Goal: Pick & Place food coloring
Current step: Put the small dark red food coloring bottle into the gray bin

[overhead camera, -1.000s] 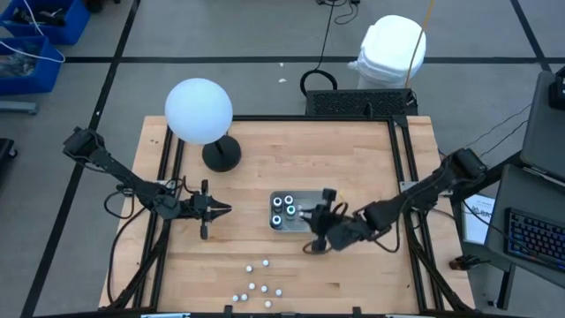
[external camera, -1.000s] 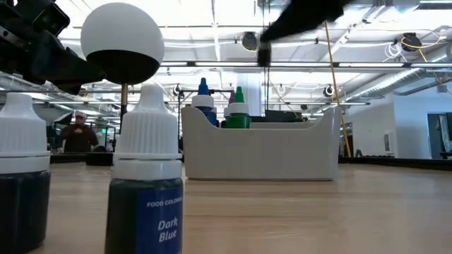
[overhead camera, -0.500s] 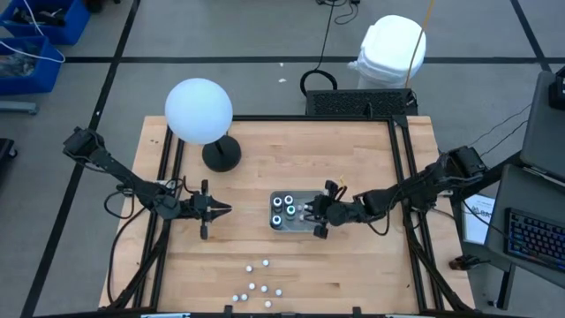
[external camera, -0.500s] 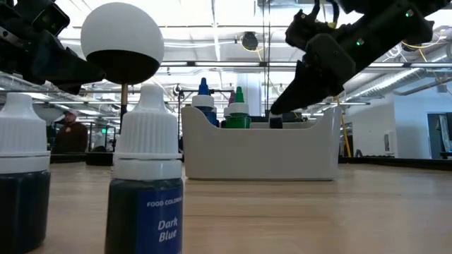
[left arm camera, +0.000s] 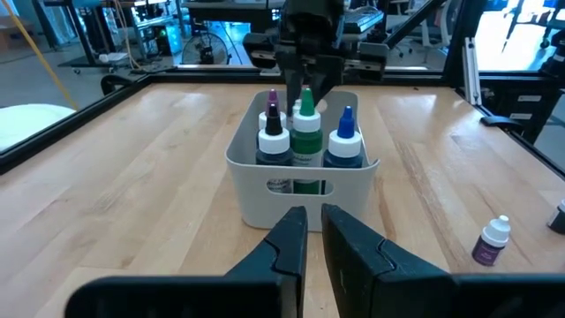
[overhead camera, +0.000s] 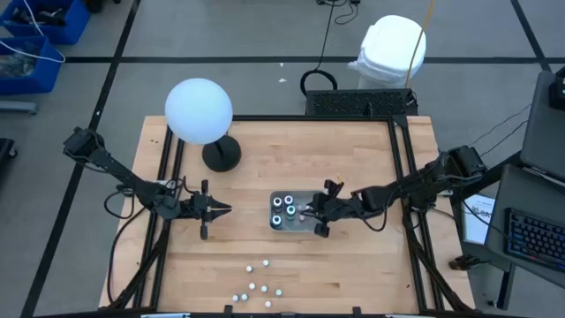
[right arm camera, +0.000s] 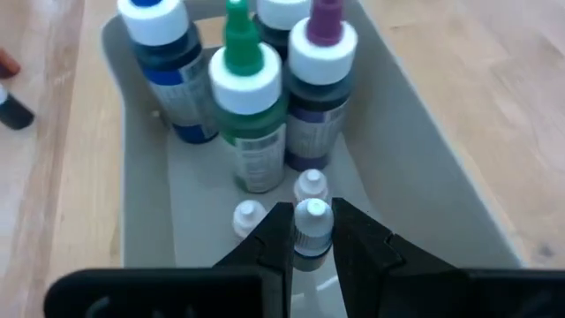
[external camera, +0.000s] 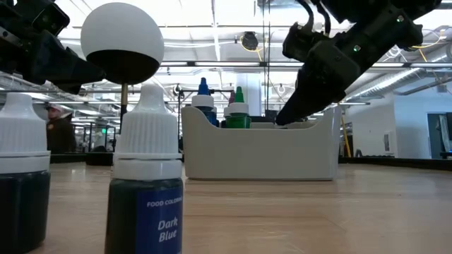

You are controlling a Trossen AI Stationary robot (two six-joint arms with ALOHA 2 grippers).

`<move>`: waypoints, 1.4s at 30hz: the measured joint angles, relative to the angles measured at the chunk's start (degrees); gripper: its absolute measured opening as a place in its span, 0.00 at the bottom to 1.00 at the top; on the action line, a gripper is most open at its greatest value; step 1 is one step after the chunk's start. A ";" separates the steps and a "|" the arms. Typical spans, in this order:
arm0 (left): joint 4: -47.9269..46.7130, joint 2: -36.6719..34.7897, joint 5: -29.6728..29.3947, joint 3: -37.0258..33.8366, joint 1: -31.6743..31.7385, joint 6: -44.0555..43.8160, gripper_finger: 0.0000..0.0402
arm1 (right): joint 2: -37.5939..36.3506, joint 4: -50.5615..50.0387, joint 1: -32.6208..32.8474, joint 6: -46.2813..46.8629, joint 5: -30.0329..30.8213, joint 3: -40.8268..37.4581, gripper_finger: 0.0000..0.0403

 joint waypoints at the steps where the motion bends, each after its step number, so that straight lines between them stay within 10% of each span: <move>1: -0.02 0.00 0.00 0.00 0.00 0.00 0.12 | 0.00 0.10 -0.13 -0.02 0.05 0.00 0.12; 42: -0.13 0.00 -0.04 0.00 -0.02 0.59 0.12 | 7.72 5.25 -0.08 3.77 6.45 0.13 0.20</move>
